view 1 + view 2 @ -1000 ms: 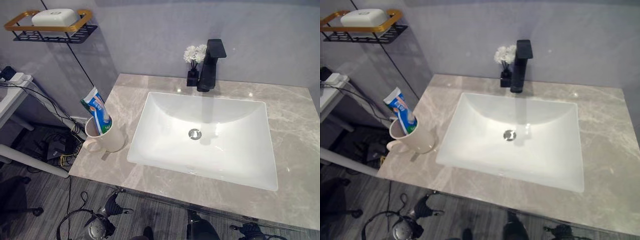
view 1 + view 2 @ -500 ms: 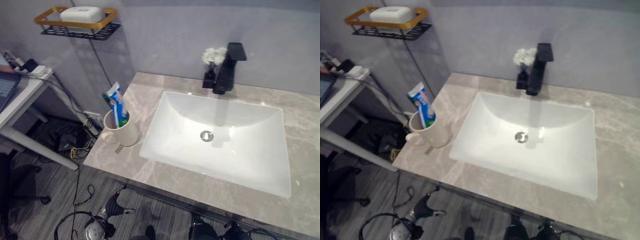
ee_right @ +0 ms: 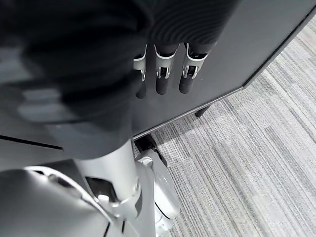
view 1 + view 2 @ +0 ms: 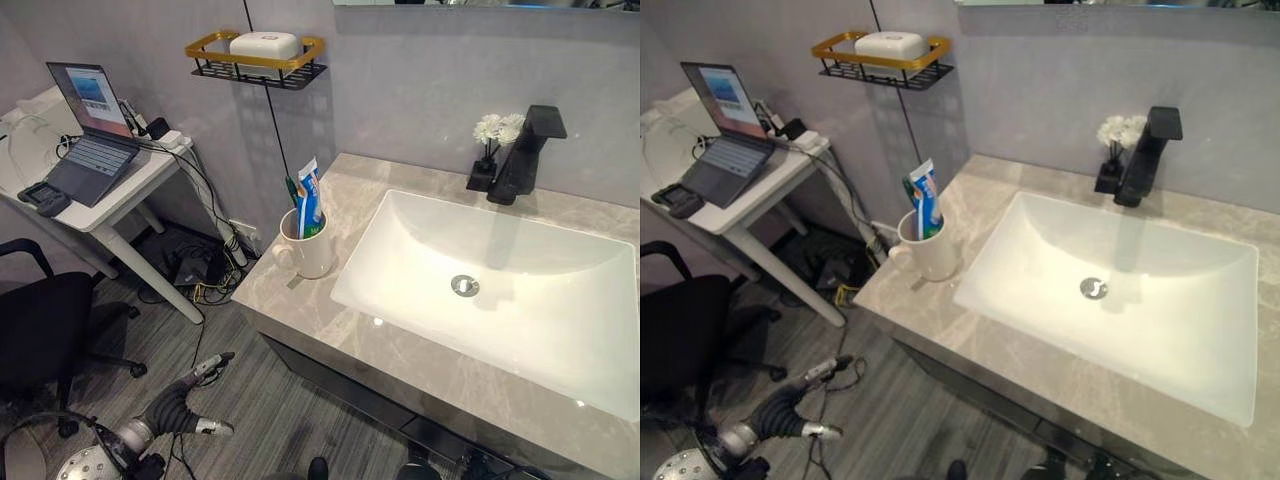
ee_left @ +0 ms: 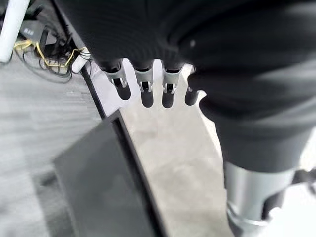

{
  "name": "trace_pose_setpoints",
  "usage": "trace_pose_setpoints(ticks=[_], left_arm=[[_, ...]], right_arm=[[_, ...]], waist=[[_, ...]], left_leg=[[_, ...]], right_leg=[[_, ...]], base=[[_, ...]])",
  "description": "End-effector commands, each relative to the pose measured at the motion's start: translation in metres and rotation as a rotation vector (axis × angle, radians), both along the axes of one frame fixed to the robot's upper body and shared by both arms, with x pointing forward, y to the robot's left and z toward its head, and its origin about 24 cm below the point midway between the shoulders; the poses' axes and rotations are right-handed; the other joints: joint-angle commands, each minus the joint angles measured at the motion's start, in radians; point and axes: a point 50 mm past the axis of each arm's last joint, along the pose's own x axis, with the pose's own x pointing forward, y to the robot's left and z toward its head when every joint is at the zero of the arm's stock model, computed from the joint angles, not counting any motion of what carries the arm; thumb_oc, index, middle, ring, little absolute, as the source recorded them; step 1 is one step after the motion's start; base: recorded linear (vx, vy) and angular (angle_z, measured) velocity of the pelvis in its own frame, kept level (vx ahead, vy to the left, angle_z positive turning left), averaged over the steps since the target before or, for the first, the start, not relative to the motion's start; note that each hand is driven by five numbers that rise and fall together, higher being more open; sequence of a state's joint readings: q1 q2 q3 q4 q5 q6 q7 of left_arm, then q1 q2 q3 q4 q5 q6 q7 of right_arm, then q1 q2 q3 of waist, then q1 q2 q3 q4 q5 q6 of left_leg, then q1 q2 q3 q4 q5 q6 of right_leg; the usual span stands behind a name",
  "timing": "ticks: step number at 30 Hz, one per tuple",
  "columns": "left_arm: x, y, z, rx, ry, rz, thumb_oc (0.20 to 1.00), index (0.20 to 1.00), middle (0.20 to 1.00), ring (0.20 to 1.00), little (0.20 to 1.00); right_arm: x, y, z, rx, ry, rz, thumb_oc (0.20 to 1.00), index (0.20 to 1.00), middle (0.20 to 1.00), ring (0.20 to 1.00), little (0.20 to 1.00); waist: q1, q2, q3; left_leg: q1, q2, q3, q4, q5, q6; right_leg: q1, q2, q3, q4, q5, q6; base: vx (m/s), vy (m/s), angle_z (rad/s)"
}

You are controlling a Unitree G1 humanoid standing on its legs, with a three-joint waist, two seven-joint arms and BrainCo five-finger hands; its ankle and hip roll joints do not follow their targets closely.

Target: Put brush and paste in cup on sink, flatten towel.

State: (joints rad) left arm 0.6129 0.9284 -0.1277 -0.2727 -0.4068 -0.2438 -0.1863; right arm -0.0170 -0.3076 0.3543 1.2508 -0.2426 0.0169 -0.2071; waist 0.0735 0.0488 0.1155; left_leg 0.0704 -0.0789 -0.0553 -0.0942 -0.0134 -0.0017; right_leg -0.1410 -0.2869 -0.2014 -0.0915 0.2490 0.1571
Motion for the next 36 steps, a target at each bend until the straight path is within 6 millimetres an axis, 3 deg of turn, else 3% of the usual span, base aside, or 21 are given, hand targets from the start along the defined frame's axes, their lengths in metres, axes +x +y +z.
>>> trace_pose_setpoints(ticks=[1,6,12,29,36], left_arm=[[0.028,-0.002,0.05,-0.136,-0.215,-0.022,0.2,0.2,0.2,0.2,0.2],[0.04,0.006,0.065,-0.217,-0.327,0.086,0.2,0.2,0.2,0.2,0.2],[0.051,0.002,0.075,-0.298,-0.444,0.14,0.2,0.2,0.2,0.2,0.2],[0.067,-0.017,0.065,-0.344,-0.469,0.136,0.2,0.2,0.2,0.2,0.2],[0.07,-0.021,0.056,-0.347,-0.439,0.144,0.2,0.2,0.2,0.2,0.2]], right_arm=[[0.089,0.023,0.026,0.068,-0.256,0.08,1.0,1.0,1.0,1.0,1.0],[0.079,0.024,0.021,0.078,-0.235,0.069,1.0,1.0,1.0,1.0,1.0],[0.07,0.017,0.019,0.074,-0.227,0.021,1.0,1.0,1.0,1.0,1.0],[0.058,0.002,0.02,0.022,-0.23,-0.036,1.0,1.0,1.0,1.0,1.0],[0.065,0.003,0.022,0.018,-0.26,-0.048,1.0,1.0,1.0,1.0,1.0]], waist=[[0.01,-0.001,0.042],[0.004,-0.008,0.043],[-0.016,-0.01,0.048],[-0.078,0.008,0.055],[-0.089,0.011,0.051]], left_leg=[[-0.013,-0.057,0.033,0.043,-0.07,0.042],[-0.013,-0.053,0.043,0.04,-0.067,0.036],[-0.017,-0.051,0.061,0.033,-0.066,0.028],[-0.069,-0.041,0.124,0.021,-0.051,0.012],[-0.082,-0.038,0.132,0.019,-0.049,0.01]], right_leg=[[-0.001,-0.035,0.034,0.031,0.035,0.089],[-0.01,-0.034,0.044,0.027,0.038,0.087],[-0.035,-0.025,0.066,0.014,0.042,0.084],[-0.133,0.007,0.146,0.004,0.054,0.079],[-0.155,0.017,0.168,0.004,0.055,0.076]], base=[[0.01,0.005,-0.03],[0.0,-0.014,-0.08],[0.0,-0.008,-0.14],[0.0,-0.009,-0.14],[0.01,-0.011,-0.04]])
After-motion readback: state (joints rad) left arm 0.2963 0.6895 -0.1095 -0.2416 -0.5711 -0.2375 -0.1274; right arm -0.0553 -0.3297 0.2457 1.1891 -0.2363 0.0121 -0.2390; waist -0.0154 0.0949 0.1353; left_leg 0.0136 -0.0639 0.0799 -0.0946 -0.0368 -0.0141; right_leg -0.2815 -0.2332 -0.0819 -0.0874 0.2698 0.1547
